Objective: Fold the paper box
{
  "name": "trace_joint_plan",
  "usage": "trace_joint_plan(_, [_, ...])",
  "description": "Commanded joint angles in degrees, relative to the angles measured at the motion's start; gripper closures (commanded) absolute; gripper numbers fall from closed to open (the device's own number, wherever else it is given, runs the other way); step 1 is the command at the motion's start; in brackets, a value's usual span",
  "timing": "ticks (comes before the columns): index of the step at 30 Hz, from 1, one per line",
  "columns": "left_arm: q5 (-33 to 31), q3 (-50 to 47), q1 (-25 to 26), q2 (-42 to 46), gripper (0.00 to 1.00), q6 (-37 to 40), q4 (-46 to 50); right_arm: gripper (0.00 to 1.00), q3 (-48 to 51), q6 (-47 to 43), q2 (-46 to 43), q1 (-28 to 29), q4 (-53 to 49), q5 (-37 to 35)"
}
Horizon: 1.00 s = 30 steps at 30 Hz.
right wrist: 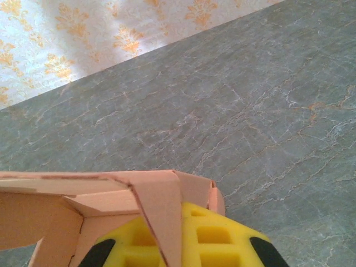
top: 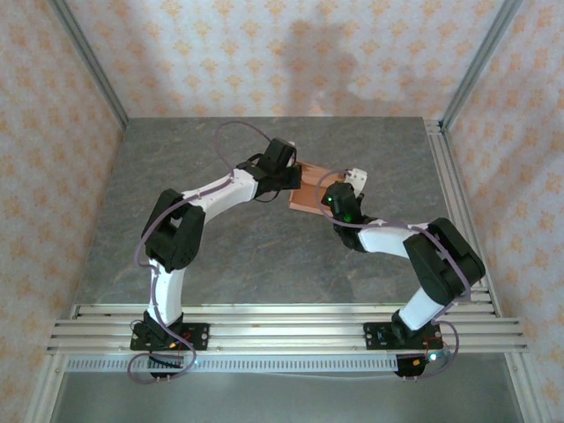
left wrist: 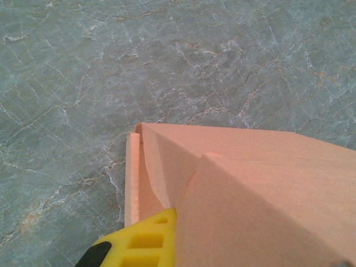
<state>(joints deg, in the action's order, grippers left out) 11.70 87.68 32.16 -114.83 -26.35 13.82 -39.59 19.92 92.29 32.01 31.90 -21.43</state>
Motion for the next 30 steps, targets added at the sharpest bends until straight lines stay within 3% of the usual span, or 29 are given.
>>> trace_joint_plan(1, [0.5, -2.4, 1.0, 2.3, 1.00, -2.0, -1.4, 1.00, 2.4, 0.5, 0.2, 0.5, 3.6, 2.1])
trace_joint_plan(8, [0.1, -5.3, 1.4, 3.7, 1.00, -2.6, -2.8, 1.00, 5.8, -2.6, 0.3, 0.4, 9.1, 6.3])
trace_joint_plan(18, [0.0, -12.1, 1.7, 7.4, 1.00, -3.0, -9.8, 1.00, 11.4, -15.3, -0.3, 0.4, 17.6, 11.0])
trace_joint_plan(30, [-0.5, -19.4, 1.9, 9.0, 1.00, -3.4, -16.7, 0.98, 14.4, -15.8, 5.1, 0.5, 26.6, 14.8])
